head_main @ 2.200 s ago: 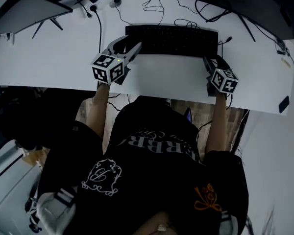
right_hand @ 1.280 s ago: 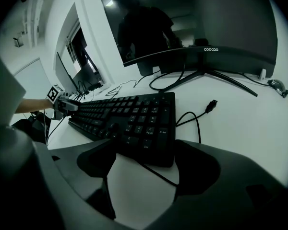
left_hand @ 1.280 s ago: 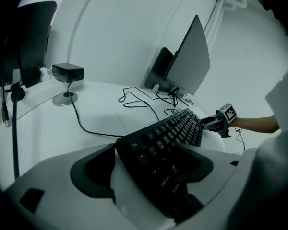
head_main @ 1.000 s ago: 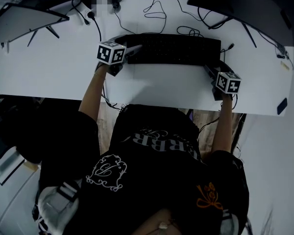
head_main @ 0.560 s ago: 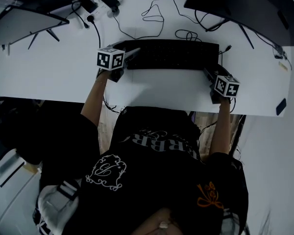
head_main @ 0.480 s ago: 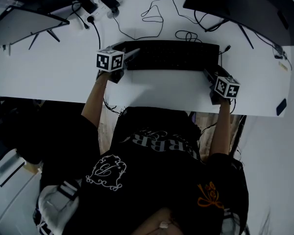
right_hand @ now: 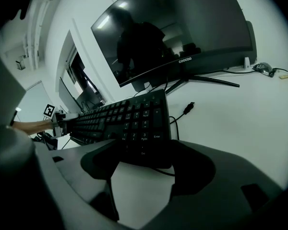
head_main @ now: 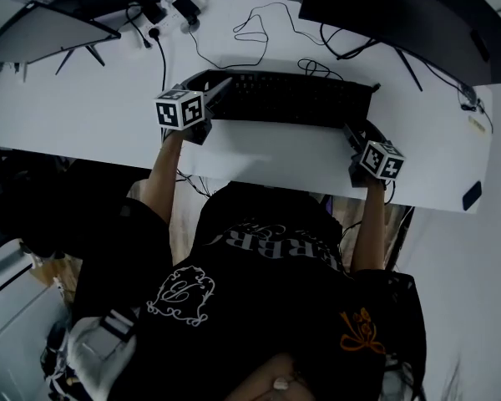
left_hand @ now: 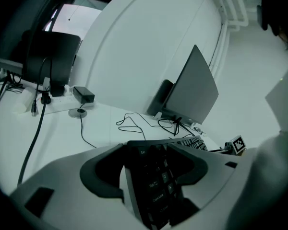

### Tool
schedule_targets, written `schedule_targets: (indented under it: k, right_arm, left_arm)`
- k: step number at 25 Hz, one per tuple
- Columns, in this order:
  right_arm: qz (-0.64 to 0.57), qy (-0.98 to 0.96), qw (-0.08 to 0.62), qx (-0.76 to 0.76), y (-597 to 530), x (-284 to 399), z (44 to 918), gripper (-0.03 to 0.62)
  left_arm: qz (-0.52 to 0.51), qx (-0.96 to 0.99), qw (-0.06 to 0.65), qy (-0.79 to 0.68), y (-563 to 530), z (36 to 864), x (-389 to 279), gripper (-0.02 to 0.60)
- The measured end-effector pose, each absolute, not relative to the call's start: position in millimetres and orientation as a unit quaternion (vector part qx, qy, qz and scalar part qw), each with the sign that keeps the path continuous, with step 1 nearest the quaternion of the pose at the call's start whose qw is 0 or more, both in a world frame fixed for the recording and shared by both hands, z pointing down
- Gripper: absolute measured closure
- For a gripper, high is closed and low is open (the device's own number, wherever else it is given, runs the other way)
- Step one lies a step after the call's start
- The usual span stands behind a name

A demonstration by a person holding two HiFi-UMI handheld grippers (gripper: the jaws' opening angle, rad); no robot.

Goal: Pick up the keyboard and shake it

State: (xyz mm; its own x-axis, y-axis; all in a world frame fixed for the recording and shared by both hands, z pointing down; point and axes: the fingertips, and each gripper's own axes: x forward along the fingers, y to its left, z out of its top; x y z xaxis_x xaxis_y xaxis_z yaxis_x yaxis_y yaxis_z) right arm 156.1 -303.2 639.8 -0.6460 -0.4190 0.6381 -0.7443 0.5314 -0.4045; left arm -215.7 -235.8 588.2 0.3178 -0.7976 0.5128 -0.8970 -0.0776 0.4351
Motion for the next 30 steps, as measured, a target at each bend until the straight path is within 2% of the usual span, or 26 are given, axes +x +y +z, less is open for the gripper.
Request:
schedule_targets:
  k: [10,20,25,30]
  right_arm:
    - [0.304,-0.874,0.174,0.337,-328.0,180.3,587.9,0.279]
    - [0.274,-0.897,0.112,0.327,-339.4,203.3,548.9,0.277]
    - [0.257,-0.904,0.108,0.323,-338.3,216.3,546.7,0.278]
    - [0.258,-0.91,0.085,0.313,-333.1,227.1,550.6,0.278]
  left_arm:
    - [0.052,0.749,0.249,-0.612,-242.3,504.1,-183.6,0.3]
    - [0.062,0.776,0.096,-0.62,-232.3,414.5,-140.0,0.304]
    - [0.085,0.787,0.012,-0.611,-219.3,382.6,-109.1,0.307]
    - [0.076,0.793,-0.047,-0.602,-201.4,362.0,-82.8,0.331]
